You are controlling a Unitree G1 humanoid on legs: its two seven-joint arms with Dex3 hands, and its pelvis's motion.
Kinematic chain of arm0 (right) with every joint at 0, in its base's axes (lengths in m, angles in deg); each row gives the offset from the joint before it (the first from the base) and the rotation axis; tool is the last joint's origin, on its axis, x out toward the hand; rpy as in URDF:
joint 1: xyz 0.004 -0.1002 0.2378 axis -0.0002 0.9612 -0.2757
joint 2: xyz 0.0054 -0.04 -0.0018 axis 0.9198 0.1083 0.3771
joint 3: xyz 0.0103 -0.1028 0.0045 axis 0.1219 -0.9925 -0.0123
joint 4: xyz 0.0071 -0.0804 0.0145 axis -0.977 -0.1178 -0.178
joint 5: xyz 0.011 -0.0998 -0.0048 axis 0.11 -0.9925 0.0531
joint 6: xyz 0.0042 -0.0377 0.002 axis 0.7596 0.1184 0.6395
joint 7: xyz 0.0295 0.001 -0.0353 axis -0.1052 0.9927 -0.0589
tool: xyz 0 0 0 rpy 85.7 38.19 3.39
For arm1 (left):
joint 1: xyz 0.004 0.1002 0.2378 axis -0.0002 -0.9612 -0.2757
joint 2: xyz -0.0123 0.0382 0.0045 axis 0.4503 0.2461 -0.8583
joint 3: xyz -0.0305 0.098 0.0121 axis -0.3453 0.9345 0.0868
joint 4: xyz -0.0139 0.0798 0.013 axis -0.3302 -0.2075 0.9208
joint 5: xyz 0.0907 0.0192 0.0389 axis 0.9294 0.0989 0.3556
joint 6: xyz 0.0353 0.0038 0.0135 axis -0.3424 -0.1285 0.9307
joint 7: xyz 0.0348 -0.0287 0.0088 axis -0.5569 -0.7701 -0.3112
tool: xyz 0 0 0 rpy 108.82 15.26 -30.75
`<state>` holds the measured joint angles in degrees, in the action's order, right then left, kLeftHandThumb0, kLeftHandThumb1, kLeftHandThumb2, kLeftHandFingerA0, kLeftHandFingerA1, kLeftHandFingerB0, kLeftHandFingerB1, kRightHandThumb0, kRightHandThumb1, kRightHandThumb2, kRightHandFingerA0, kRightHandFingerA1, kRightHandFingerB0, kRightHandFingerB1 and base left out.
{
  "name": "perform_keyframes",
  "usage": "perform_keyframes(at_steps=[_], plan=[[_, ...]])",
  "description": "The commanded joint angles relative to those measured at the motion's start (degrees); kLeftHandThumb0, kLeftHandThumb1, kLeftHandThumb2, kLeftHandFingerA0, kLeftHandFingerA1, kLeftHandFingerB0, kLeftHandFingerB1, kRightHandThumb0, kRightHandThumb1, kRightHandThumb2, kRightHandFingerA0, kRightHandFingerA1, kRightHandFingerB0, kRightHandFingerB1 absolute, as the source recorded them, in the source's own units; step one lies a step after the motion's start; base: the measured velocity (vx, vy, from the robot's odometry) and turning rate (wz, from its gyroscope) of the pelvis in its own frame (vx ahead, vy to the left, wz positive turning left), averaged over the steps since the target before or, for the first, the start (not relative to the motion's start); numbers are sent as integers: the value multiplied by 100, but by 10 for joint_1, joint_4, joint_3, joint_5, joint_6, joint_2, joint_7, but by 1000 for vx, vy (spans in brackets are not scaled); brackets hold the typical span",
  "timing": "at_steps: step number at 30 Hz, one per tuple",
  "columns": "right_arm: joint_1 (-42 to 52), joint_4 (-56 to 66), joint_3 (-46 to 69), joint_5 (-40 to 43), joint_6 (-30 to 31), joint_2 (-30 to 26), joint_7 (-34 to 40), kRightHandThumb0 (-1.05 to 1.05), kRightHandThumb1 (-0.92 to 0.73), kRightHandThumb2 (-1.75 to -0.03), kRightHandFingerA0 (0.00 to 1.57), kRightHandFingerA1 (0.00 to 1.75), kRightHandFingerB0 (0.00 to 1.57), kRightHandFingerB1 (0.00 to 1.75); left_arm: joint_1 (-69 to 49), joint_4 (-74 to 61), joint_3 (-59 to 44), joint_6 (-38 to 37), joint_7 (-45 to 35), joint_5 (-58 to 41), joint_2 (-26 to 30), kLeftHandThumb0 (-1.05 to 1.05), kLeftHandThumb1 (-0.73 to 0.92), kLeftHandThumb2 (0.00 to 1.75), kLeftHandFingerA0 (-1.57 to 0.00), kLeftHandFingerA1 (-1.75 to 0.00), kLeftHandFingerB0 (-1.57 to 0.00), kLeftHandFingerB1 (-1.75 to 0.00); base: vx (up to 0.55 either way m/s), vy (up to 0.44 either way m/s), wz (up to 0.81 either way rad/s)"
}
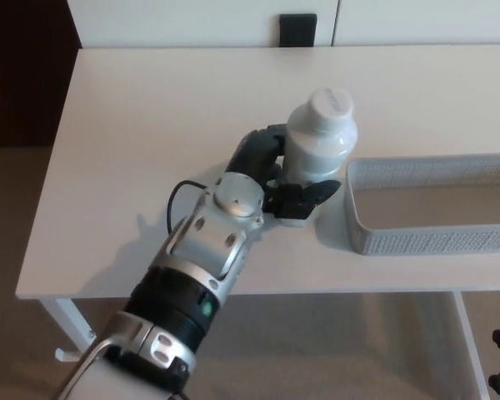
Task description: The robot walk up to a desk on which a bottle is kept on the left hand side and a container is kept on the right hand side. The robot uses its left hand to pick up the bottle and places it in the container.
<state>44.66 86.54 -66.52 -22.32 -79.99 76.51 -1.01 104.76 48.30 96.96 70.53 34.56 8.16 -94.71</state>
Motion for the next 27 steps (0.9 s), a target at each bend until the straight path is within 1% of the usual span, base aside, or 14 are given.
perform_keyframes(at_steps=[1,4,5,7,8,9,10,13,17,18,19,25,26,27], plan=[[-19,-1,6,6,20,-13,-2,-27,-69,-60,52,54,49,51,-3,-39,-18,-123,41,34,27,-20,75,74,-120,-127,-86,-105,0,0,0],[-20,-7,7,4,17,-14,-3,-27,-69,-60,53,54,50,51,1,-81,-19,-117,38,40,36,-22,77,67,-113,-133,-89,-103,0,0,0],[-22,-7,7,2,19,-15,-2,-27,-69,-60,53,54,50,50,4,-115,-26,-112,34,33,35,-19,78,65,-111,-123,-86,-107,0,0,0],[-24,-7,6,0,24,-16,0,-27,-69,-60,53,54,50,50,5,-159,-36,-106,27,22,32,-19,78,65,-111,-123,-86,-107,0,0,0],[-25,-7,6,0,25,-16,0,-28,-69,-60,53,55,49,51,9,-189,-37,-99,18,18,34,-19,77,66,-114,-111,-86,-91,0,0,0],[-25,-8,6,-1,25,-16,1,-28,-69,-60,53,55,49,51,11,-213,-38,-93,11,15,35,-19,77,66,-114,-111,-86,-91,0,0,0],[-26,-8,6,-1,26,-16,1,-27,-69,-60,53,55,49,51,15,-239,-41,-80,7,11,33,-17,78,65,-109,-113,-87,-91,0,0,0],[-25,-15,6,-4,24,-16,3,-26,-70,-60,53,55,50,51,22,-282,-32,-56,-5,8,26,-18,79,63,-109,-114,-83,-94,0,0,0],[-23,-19,3,-9,22,-17,3,-28,-70,-60,53,54,50,50,20,-298,-22,-49,-17,8,22,-15,79,67,-113,-119,-85,-91,0,0,0],[-19,-20,0,-12,18,-18,1,-28,-71,-61,50,53,48,50,18,-304,-17,-42,-16,9,17,-16,80,65,-111,-117,-87,-91,0,0,0],[-17,-21,-2,-14,14,-19,-2,-28,-71,-61,51,53,47,49,16,-306,-11,-37,-17,8,8,-15,80,67,-112,-103,-85,-89,0,0,0],[-22,-31,-3,-8,13,-21,-8,-29,-69,-60,52,55,48,49,24,-284,22,-33,-13,20,-33,-14,73,71,-112,-108,-87,-89,0,0,0],[-22,-33,-5,-11,12,-21,-6,-27,-69,-60,54,55,49,49,30,-270,30,-26,-11,20,-49,-14,73,72,-107,-111,-87,-91,0,0,0],[-22,-33,-5,-11,12,-21,-6,-27,-69,-60,54,55,49,49,30,-270,30,-26,-11,20,-49,-14,73,72,-107,-111,-87,-91,0,0,0]])
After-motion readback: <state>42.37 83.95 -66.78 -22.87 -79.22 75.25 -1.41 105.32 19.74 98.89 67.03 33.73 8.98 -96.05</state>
